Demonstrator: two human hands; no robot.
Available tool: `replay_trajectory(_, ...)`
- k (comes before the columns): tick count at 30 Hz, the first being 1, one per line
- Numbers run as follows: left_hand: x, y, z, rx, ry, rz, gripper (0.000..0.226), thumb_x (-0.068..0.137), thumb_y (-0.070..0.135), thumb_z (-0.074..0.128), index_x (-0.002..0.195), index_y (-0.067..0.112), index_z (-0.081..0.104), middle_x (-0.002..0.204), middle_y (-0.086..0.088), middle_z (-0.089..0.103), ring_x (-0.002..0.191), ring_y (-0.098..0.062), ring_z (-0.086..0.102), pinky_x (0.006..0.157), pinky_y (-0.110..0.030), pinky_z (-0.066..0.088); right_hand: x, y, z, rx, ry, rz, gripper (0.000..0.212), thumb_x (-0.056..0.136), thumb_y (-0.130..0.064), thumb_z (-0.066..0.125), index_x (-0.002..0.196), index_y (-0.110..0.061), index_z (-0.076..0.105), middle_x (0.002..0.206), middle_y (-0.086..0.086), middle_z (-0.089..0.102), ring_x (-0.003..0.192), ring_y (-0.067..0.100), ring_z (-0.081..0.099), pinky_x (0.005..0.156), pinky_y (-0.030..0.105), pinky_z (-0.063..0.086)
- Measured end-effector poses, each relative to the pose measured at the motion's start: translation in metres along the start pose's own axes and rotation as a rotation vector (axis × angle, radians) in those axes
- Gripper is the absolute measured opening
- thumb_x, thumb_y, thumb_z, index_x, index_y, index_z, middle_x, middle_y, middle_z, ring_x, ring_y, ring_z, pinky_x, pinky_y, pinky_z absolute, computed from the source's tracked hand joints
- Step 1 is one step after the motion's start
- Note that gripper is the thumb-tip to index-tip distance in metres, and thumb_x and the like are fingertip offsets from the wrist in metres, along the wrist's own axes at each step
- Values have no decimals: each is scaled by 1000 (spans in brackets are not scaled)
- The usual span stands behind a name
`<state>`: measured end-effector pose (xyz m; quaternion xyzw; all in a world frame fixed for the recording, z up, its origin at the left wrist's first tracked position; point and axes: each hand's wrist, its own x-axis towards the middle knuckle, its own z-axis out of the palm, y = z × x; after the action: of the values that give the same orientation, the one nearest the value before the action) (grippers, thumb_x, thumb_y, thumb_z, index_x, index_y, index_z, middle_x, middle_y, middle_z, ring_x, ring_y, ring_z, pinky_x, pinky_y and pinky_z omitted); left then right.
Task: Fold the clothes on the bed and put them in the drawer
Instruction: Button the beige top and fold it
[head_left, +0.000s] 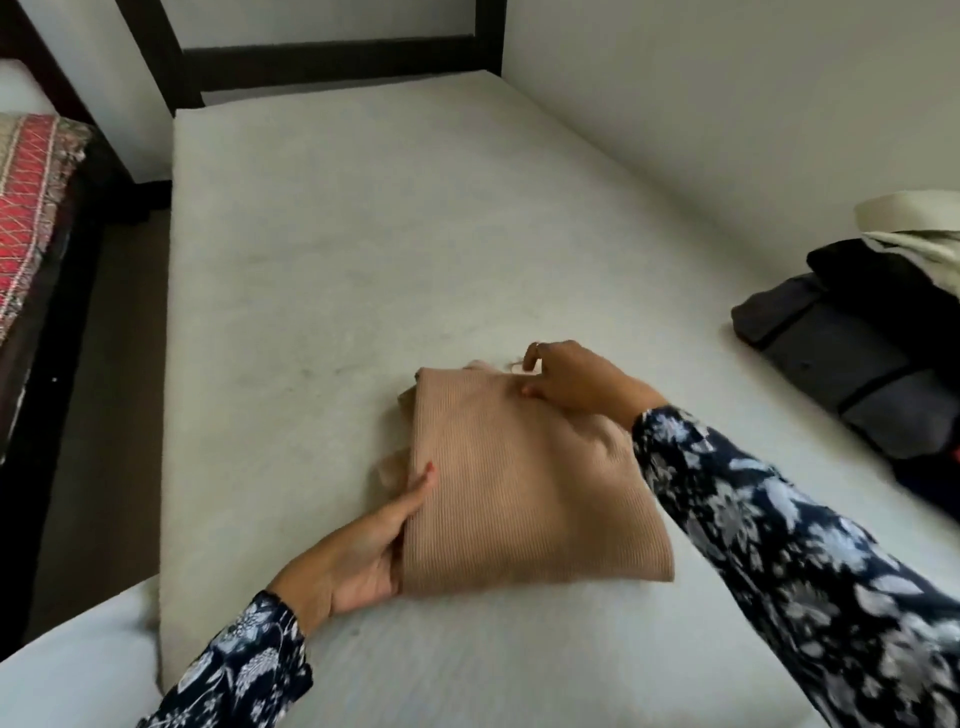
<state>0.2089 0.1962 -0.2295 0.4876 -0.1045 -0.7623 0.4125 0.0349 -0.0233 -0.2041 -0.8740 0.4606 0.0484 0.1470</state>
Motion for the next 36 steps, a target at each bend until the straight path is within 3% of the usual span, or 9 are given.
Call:
replay_trajectory(3,3,-3,6,69,76,34,35,88,34,58,114,11,62,112,-12,71,104,-27,67,82,-38,57,-50,-16,17,-192,289,-118,43,95,-29,51,137,-20,46,137,4,49,121,27,51,104,45,36)
replay_trajectory(6,10,-9,11,197,221,135,32,91,31,59,116,10,62,105,-10,73,99,-24,69,81,-35,56,-122,-38,44,-230,500,-333,55,93,-55,37,127,-17,58,127,4,61,110,26,62,97,42,45)
replay_trajectory(8,13,-11,11,317,323,172,40,90,36,62,120,8,59,108,-10,71,101,-25,67,91,-40,53,-154,-42,77,-306,443,-407,73,90,-67,27,132,-14,53,130,9,61,117,30,59,97,44,48)
replay_trajectory(11,14,-10,14,459,382,128,52,90,41,62,127,5,53,115,-13,66,106,-28,63,97,-46,49,-166,-44,101,-327,307,-372,71,86,-61,42,138,-12,43,135,15,56,125,35,54,97,50,49)
replay_trajectory(20,-32,50,54,719,315,28,44,88,28,66,124,5,56,119,-17,64,111,-32,60,96,-49,49,-187,-70,48,-149,297,-281,56,80,-29,62,131,-16,43,107,6,64,90,31,64,66,38,52)
replay_trajectory(23,-60,73,83,722,251,137,35,93,36,55,107,5,63,101,-13,69,93,-27,63,76,-38,52,-209,-68,11,18,380,-197,54,80,-43,61,128,-24,44,106,7,68,92,32,62,84,41,47)
replay_trajectory(26,-75,92,101,711,206,272,31,99,34,46,98,9,65,79,-7,69,71,-21,62,62,-31,47,-239,-67,-28,285,353,-22,45,69,-52,62,106,-27,55,92,4,69,85,27,63,72,40,53)
replay_trajectory(32,-63,98,138,712,177,369,24,99,27,49,97,9,66,74,-3,70,72,-19,62,64,-30,47,-310,-43,-95,747,424,255,33,69,-44,65,86,-16,66,79,0,70,73,13,64,67,35,53)
replay_trajectory(36,-35,86,171,760,104,310,27,99,27,50,106,6,65,97,-10,72,88,-24,66,72,-33,51,-366,-18,-112,1411,407,487,30,78,-29,75,98,-7,71,95,10,74,91,21,71,91,39,54)
